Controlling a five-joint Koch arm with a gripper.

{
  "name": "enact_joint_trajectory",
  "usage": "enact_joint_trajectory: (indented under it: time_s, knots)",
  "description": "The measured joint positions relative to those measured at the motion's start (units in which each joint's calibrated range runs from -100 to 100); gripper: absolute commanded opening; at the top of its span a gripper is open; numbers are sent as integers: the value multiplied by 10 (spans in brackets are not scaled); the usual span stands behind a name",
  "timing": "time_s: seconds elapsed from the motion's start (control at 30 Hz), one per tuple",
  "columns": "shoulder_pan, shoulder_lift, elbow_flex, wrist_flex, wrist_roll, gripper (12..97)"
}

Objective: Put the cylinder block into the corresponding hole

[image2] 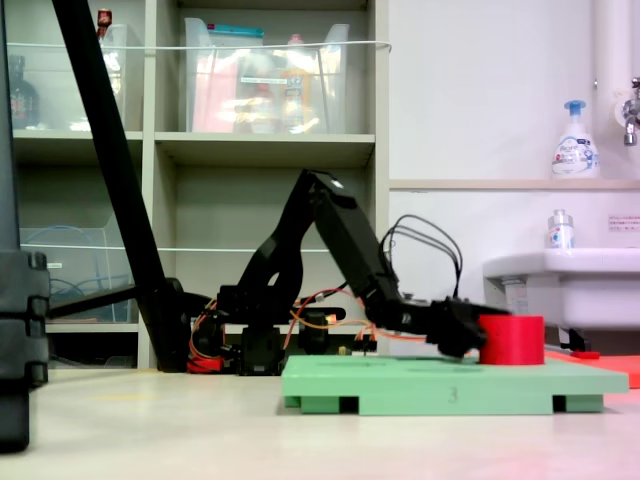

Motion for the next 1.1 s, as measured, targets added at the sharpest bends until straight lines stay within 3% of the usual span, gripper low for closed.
enact_joint_trajectory:
  time_s: [0.2, 0.23, 0.3, 0.33, 0.53, 0.6, 0.77, 1.1]
  knots:
    - [-1, -175, -116, 0, 0, 650]
    - [-2, -230, -143, 0, 0, 628]
    - [-6, -354, -208, 0, 0, 478]
    - [-9, -428, -244, 0, 0, 445]
    - [-45, -943, -313, -200, -31, 444]
    - [-64, -1040, -314, -287, -43, 482]
    - [-136, -1119, -316, -445, -110, 477]
    - [-253, -1119, -483, -524, -436, 466]
